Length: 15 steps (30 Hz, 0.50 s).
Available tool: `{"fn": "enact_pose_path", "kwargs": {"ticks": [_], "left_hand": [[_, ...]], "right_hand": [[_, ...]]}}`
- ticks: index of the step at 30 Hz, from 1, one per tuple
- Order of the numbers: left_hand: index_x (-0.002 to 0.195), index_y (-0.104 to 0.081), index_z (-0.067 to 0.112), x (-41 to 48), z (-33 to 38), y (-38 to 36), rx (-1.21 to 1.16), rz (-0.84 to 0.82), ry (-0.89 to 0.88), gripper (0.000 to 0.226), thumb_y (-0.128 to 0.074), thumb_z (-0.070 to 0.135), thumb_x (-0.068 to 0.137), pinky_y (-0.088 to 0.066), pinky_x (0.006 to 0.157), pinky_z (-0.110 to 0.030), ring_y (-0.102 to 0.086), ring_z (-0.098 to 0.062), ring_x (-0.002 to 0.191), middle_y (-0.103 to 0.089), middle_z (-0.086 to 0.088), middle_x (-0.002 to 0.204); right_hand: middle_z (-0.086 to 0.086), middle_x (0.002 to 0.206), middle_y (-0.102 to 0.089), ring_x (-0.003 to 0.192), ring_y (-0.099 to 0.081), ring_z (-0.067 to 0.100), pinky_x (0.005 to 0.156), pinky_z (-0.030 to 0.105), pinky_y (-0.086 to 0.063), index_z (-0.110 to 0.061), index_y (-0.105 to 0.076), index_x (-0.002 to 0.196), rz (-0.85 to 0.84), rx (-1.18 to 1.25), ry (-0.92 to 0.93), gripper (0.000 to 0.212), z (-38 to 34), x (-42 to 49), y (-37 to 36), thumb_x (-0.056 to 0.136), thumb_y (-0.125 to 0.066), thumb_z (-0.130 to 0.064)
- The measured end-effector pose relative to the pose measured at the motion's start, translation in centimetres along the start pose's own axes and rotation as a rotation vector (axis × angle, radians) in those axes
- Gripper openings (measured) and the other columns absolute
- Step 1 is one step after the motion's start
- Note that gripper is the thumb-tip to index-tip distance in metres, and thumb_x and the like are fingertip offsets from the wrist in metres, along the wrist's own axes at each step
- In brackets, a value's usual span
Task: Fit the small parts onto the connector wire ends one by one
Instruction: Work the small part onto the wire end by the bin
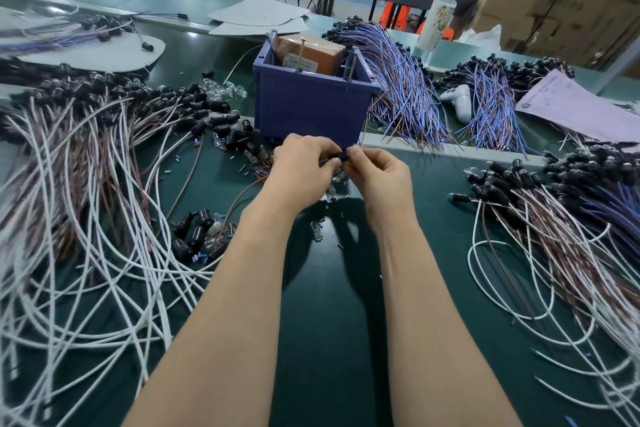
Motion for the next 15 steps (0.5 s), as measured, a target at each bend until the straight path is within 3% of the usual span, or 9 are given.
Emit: {"fn": "enact_pose_path", "kwargs": {"ticks": [10,15], "left_hand": [[0.114,-0.069,0.017,-0.08,-0.25,0.23,0.004,0.014,0.023,0.024,-0.057,0.018,0.093,-0.042,0.099,-0.041,-0.057,-0.026,0.111,-0.071,-0.004,0.107],[0.109,-0.066,0.025,-0.04,-0.17,0.11,-0.001,0.032,0.069,0.019,-0.058,0.023,0.092,-0.037,0.103,-0.040,-0.060,-0.018,0.109,-0.071,0.005,0.105]], "right_hand": [[0.008,0.075,-0.062,0.064,-0.061,0.009,0.065,0.014,-0.054,-0.003,-0.061,0.079,0.002,0.113,-0.062,0.013,0.62,-0.11,-0.44,0.092,-0.057,0.000],[-0.001,0.066,-0.065,0.059,-0.061,0.004,0.065,0.014,-0.054,-0.008,-0.066,0.075,-0.003,0.134,-0.051,0.025,0.27,-0.07,-0.12,0.097,-0.052,-0.011]]}}
Point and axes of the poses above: each hand's wrist, its own x-axis towards the middle knuckle, its own y-axis out of the back of the hand, z = x × y, the point moved 7 cm from there along x, towards the middle knuckle
